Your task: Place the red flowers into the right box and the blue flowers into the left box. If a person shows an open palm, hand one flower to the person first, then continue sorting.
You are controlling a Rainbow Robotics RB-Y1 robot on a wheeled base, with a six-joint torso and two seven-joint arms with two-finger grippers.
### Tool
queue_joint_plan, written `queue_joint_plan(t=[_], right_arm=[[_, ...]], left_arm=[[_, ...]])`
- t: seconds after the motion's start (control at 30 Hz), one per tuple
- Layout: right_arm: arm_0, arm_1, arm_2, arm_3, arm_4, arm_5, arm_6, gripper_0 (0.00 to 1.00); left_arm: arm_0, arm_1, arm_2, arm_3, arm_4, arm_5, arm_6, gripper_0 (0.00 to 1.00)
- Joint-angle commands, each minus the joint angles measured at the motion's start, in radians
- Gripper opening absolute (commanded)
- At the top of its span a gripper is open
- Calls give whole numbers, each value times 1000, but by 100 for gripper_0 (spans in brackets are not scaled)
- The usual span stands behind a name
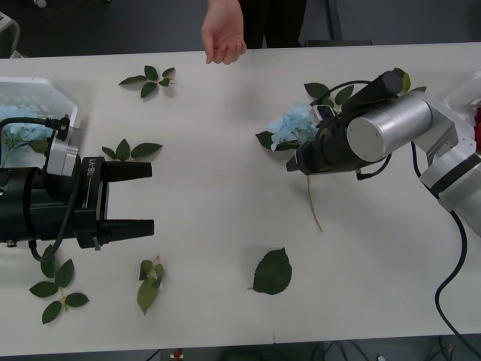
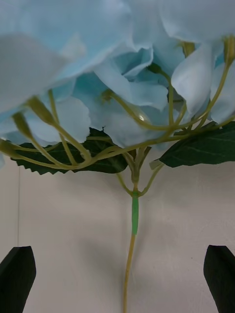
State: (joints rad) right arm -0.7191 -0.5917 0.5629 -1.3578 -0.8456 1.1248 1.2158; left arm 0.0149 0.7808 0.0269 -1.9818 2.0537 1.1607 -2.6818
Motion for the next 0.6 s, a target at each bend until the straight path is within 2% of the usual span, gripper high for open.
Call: queue_joint_plan(t=[0.03,0.33,0.6], right_arm=[[-28,41,3,48,22,-10,-10,100],[-89,112,3,195,46,-40,21,100],[-94,115,5,198,59,-42,42,100]], left_arm=[[20,34,25,-31,16,10,-23,100],[20,34,25,-31,16,10,-23,100],[20,34,25,-31,16,10,-23,100]])
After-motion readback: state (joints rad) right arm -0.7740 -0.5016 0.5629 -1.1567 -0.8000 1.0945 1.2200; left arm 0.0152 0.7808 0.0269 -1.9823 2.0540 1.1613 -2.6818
